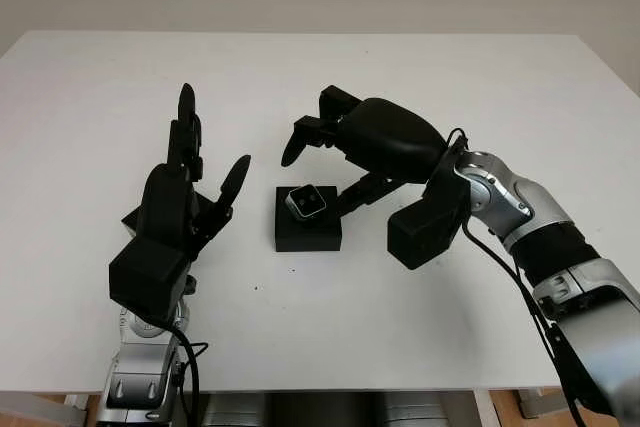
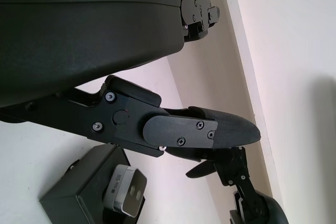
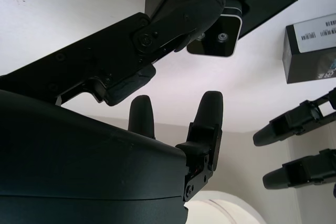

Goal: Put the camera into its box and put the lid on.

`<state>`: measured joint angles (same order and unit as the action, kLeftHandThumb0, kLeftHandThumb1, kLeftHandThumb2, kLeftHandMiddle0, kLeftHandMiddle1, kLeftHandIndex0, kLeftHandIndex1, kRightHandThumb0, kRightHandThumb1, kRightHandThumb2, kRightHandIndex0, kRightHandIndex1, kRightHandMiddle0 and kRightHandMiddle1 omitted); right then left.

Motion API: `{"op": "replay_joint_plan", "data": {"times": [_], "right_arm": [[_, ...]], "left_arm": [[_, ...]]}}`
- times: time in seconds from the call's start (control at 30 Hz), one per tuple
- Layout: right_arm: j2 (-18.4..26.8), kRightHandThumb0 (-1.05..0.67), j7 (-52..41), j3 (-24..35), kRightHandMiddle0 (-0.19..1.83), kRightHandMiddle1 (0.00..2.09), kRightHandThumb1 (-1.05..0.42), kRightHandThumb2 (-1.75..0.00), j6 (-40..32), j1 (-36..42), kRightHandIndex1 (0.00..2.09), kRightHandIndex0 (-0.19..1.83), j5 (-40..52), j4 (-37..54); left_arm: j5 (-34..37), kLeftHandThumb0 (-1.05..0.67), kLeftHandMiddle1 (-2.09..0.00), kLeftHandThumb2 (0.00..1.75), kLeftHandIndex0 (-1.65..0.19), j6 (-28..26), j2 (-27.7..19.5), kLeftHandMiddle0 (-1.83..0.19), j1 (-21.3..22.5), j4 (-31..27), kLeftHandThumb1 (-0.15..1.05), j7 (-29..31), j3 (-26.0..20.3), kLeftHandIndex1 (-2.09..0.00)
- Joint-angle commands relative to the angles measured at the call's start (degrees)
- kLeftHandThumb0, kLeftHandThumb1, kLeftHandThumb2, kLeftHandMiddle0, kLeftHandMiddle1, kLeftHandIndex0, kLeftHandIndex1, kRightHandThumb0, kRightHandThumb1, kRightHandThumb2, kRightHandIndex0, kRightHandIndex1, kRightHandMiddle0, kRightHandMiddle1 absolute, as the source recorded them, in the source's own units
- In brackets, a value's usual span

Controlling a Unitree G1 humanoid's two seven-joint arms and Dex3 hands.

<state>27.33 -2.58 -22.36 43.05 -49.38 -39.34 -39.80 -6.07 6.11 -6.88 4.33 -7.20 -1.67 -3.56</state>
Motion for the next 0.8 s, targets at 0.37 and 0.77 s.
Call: {"op": "replay_joint_plan", "data": {"times": [0.37, 0.77], "right_arm": [[-0.14, -0.78, 2.13, -2.13, 0.28, 1.04, -0.81, -0.05, 0.02, -1.51, 2.01, -0.1, -2.45, -1.82], [-0.85, -0.76, 3.2, -3.85, 0.29, 1.02, -0.83, -0.06, -0.64, -2.28, 1.97, -0.08, -3.74, -4.09]], "left_arm": [[-0.04, -0.75, -0.05, 0.33, 0.12, 0.26, 0.31, 0.08, -0.41, -0.93, 1.05, -0.12, 0.23, -0.05], [-0.44, -0.77, -0.06, 0.32, 0.11, -0.12, 0.41, 0.08, -0.29, -0.95, 1.05, -0.63, 0.32, -0.05]]}}
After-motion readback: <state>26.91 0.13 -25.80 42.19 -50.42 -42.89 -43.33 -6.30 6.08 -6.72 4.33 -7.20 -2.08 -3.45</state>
